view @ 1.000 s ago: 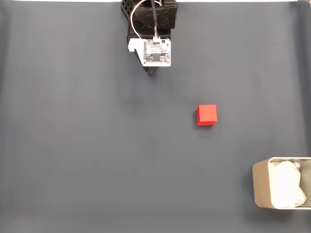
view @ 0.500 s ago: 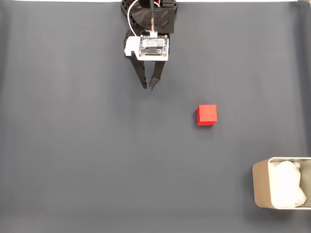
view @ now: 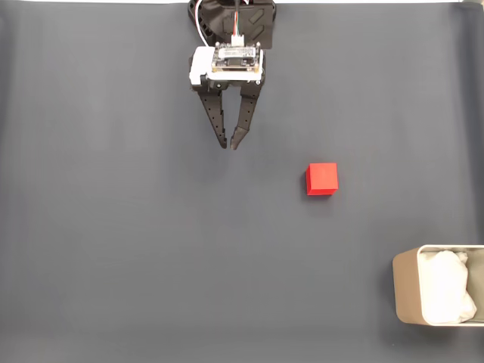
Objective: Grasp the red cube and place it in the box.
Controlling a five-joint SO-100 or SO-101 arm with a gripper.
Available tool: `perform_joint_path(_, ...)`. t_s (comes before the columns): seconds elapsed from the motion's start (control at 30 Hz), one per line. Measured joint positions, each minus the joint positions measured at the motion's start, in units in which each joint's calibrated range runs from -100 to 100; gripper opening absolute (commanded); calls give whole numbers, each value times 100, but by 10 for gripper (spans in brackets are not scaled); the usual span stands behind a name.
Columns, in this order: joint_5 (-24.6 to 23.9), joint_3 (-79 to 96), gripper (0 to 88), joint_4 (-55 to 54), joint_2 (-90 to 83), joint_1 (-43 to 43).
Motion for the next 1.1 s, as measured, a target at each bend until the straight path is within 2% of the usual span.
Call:
perform_joint_path(0.3,0,-1266,7,191,1216,0)
perform_joint_path(0.77,98,-2929,24,1392,2536,-623)
perform_joint_path(1.1,190,-3571,130,2005,2857,-1254)
